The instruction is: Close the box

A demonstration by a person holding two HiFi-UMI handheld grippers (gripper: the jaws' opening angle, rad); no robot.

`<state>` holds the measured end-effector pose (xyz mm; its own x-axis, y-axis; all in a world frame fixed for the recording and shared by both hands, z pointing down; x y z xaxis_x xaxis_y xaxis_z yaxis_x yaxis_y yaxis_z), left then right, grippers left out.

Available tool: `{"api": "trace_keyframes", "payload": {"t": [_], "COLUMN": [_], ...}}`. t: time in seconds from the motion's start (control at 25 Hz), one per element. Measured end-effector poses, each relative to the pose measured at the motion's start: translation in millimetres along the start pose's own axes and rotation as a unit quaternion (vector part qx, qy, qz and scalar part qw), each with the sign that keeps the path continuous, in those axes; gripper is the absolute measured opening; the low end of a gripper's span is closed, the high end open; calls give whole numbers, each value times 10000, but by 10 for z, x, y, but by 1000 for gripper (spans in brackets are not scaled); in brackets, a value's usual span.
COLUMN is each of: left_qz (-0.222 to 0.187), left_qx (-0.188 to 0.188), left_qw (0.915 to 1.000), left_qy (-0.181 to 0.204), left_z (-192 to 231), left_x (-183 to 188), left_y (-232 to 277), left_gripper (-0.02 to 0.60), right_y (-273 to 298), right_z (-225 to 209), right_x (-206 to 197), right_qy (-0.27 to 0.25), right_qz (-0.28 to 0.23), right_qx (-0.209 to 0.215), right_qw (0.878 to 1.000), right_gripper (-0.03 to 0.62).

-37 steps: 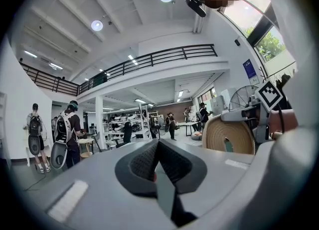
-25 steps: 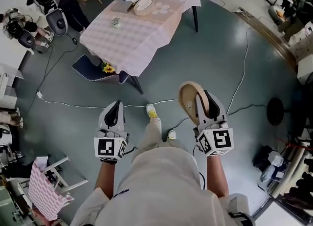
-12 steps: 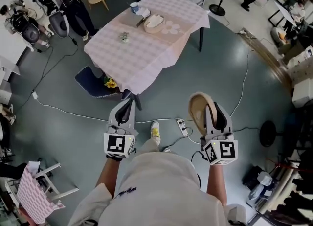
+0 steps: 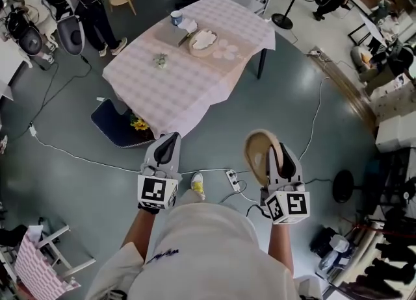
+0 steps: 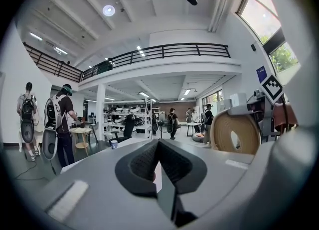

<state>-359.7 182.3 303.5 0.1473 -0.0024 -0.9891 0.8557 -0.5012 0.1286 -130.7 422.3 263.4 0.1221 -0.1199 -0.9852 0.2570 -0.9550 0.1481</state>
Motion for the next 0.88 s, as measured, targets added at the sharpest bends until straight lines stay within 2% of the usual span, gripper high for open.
{"api": "trace_keyframes", "payload": {"t": [0.28, 0.4, 0.48, 0.68, 0.88], "left_qz": [13, 127, 64, -58, 194], "left_qx": [-25, -28, -48, -46, 187], "left_qw": [10000, 9997, 9997, 10000, 9996], "left_qy": [-46, -186, -209, -22, -28], "left_z": [402, 420, 406, 346, 292], "left_x": [-51, -114, -28, 141, 63], "left_y": [427, 515, 564, 827, 1243], "left_gripper": [0, 0, 0, 0, 0], "right_y": [429, 498, 544, 790, 1246], "right_z": [80, 13, -61, -396, -918], "right_x": [26, 22, 142, 221, 89], "right_qy": [-114, -161, -209, -118, 126], "right_qz": [117, 204, 77, -70, -42], "right_qx": [1, 16, -12, -45, 95], "right_qw": [9999, 9997, 9998, 9999, 9999], "right_gripper": [101, 101, 101, 101, 101]}}
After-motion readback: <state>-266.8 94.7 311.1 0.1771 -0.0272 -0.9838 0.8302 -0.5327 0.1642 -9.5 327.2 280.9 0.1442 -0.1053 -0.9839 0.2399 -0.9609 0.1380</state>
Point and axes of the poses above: the fingertips, and each gripper's own axes: y forward along the fingers, z to its left, x out of its top, the point moved 10 cm from there along -y, backward along the fingers, and after that the axes turned 8 degrees about x, right-handed, at the moved point
